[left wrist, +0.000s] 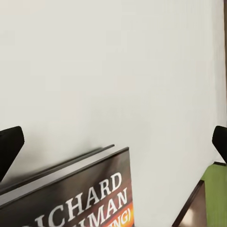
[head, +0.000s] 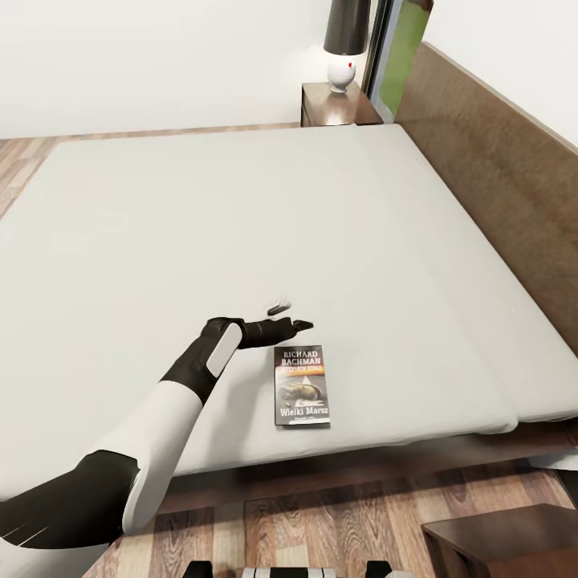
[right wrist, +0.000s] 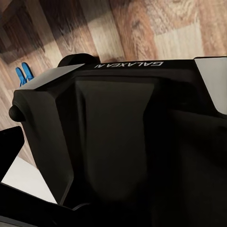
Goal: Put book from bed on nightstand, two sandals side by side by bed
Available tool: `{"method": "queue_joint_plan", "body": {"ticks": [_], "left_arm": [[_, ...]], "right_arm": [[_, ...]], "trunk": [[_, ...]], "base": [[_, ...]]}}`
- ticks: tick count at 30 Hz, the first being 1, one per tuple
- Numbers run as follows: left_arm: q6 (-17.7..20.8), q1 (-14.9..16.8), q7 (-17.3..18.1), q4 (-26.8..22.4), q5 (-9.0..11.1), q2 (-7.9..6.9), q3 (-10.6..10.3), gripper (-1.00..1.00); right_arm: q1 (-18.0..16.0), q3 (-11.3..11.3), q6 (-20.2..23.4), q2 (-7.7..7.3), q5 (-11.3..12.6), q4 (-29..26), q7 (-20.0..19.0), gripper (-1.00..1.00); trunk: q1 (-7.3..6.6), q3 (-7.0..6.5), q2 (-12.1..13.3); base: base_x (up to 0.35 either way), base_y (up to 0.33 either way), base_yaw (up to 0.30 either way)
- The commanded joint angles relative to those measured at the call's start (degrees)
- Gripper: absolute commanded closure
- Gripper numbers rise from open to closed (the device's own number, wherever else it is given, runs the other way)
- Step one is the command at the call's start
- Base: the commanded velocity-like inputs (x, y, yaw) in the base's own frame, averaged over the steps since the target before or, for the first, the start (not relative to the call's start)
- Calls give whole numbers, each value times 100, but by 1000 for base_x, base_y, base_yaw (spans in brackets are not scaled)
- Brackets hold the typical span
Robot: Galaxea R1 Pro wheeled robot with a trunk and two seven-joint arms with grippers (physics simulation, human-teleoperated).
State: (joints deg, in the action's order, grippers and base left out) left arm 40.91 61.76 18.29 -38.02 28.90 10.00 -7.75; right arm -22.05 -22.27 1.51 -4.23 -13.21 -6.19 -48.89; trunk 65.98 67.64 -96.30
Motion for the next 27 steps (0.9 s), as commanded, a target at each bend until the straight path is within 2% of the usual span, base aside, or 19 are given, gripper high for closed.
{"method": "queue_joint_plan", "body": {"ticks": [1, 5, 27], "left_arm": [[23, 2, 8, 0, 9, 0, 1, -100], [23, 2, 8, 2, 17, 0, 1, -100], [23, 2, 6, 5, 24, 0, 1, -100]], "right_arm": [[-1, -50, 16, 1, -51, -5, -24, -100], [-1, -50, 16, 1, -51, -5, -24, -100], [-1, -50, 16, 1, -51, -5, -26, -100]], "trunk": [[0, 3, -1], [66, 57, -122], [66, 57, -122]], "base": [[0, 0, 0], [0, 0, 0], [0, 0, 0]]}}
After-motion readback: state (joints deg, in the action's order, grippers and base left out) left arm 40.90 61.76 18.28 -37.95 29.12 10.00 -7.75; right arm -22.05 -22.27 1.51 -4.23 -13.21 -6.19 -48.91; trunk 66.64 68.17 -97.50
